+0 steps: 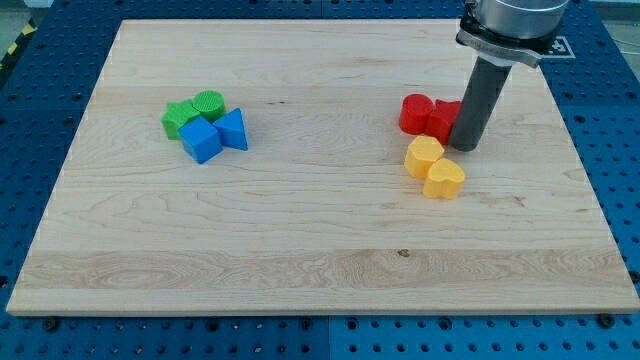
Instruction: Move the red star diagonally top right to the red circle
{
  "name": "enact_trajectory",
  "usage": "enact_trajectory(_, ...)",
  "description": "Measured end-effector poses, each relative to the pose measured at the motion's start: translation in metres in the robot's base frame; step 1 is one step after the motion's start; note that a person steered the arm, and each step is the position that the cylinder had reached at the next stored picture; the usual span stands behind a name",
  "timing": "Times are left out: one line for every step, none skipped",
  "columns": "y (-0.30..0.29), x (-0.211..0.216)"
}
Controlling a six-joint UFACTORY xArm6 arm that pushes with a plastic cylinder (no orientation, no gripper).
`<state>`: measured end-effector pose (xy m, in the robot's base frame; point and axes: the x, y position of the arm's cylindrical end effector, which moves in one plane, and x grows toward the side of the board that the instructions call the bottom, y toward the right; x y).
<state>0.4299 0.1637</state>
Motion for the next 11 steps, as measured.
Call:
enact_trajectory(-0.001,-0.026)
enact_trajectory(-0.001,-0.035)
enact_trajectory(0.0,-0.04)
enact_trajectory(0.002,-0.031)
enact_trajectory(-0.01,-0.029)
enact_trajectory(-0.038,-0.029)
enact_trajectory(-0.048,-0.036)
enact_trajectory(-0.035,-0.049)
enact_trajectory(-0.029,-0.059)
enact_trajectory(-0.042,-0.062)
enact_trajectory(-0.071,-0.075)
